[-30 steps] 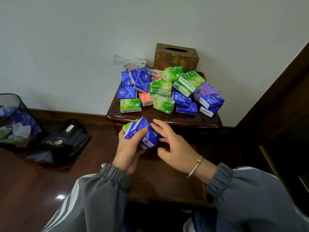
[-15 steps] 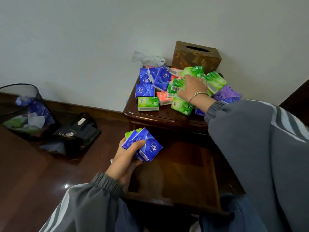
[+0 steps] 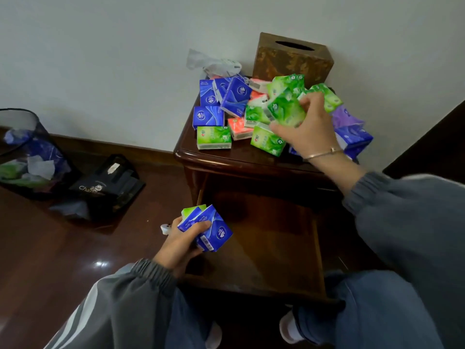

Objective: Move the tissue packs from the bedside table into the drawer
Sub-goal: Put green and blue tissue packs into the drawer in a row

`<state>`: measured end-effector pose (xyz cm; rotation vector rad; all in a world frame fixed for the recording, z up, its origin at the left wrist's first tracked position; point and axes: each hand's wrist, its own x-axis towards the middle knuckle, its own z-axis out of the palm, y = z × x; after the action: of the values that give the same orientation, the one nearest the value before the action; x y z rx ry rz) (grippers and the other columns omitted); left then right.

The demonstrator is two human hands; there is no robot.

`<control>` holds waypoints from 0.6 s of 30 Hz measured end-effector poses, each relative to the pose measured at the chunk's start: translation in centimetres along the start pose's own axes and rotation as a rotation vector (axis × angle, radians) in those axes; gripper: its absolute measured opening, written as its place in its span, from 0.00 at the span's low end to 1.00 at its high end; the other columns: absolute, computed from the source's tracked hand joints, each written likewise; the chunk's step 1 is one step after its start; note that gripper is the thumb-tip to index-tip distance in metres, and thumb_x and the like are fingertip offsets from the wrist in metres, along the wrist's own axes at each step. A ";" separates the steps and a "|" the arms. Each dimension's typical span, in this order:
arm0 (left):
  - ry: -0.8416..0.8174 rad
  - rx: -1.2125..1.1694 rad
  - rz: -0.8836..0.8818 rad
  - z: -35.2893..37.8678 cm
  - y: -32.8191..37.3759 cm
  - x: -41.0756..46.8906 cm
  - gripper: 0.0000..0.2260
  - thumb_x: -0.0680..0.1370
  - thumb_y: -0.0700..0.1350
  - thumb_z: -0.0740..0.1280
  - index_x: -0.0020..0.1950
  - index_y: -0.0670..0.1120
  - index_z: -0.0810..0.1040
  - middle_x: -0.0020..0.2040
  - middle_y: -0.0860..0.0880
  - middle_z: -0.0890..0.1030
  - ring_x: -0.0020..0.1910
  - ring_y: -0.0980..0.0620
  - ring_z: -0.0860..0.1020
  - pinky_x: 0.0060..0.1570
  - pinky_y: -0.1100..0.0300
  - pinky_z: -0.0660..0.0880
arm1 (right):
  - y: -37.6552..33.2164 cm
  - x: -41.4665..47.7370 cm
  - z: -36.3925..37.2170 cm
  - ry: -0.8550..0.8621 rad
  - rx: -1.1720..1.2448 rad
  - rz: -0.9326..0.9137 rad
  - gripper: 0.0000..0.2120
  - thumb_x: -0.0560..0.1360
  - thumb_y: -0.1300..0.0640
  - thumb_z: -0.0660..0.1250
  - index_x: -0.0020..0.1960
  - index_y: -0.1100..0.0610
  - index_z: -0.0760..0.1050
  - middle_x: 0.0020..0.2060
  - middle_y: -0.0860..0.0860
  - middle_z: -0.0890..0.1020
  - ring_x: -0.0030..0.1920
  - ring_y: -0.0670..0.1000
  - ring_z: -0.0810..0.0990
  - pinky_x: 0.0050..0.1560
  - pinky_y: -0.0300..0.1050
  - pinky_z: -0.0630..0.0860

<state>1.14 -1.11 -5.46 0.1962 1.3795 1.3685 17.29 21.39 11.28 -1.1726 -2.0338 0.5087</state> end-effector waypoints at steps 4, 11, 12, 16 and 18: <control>0.002 0.101 -0.067 0.2 -2.3 0.8 0.27 0.64 0.46 0.77 0.60 0.47 0.70 0.55 0.42 0.81 0.48 0.47 0.83 0.42 0.50 0.82 | 4.8 -11.0 -1.3 -0.389 -0.014 0.264 0.37 0.60 0.41 0.77 0.62 0.51 0.63 0.46 0.47 0.75 0.44 0.48 0.77 0.44 0.40 0.71; -0.059 0.190 -0.116 1.2 -3.2 2.6 0.35 0.63 0.49 0.79 0.66 0.47 0.68 0.57 0.43 0.81 0.51 0.46 0.83 0.44 0.52 0.80 | 13.9 -21.4 4.7 -0.694 -0.519 0.553 0.32 0.66 0.33 0.66 0.60 0.54 0.68 0.53 0.54 0.81 0.53 0.57 0.79 0.48 0.46 0.75; -0.061 0.197 -0.118 1.3 -3.4 2.7 0.34 0.64 0.49 0.78 0.66 0.47 0.69 0.57 0.43 0.81 0.51 0.46 0.83 0.43 0.53 0.80 | 14.6 -21.8 5.7 -0.695 -0.589 0.536 0.32 0.66 0.33 0.66 0.60 0.54 0.68 0.54 0.55 0.80 0.55 0.57 0.78 0.49 0.47 0.74; -0.034 0.239 -0.118 1.4 -3.9 2.8 0.33 0.62 0.51 0.79 0.62 0.50 0.70 0.55 0.44 0.82 0.48 0.46 0.84 0.41 0.54 0.80 | 16.7 -22.6 8.5 -0.789 -0.717 0.542 0.45 0.64 0.32 0.68 0.69 0.60 0.60 0.59 0.57 0.76 0.58 0.56 0.75 0.52 0.47 0.73; -0.011 0.244 -0.116 1.2 -3.9 2.8 0.32 0.61 0.51 0.79 0.62 0.52 0.70 0.54 0.45 0.83 0.49 0.46 0.84 0.42 0.53 0.80 | 17.1 -22.9 9.3 -0.857 -0.758 0.551 0.54 0.64 0.32 0.69 0.75 0.61 0.48 0.62 0.58 0.72 0.59 0.57 0.74 0.53 0.47 0.73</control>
<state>3.23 0.51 -9.72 0.2797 1.5239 1.1004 27.64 10.51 -14.79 -2.3050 -2.7308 0.5767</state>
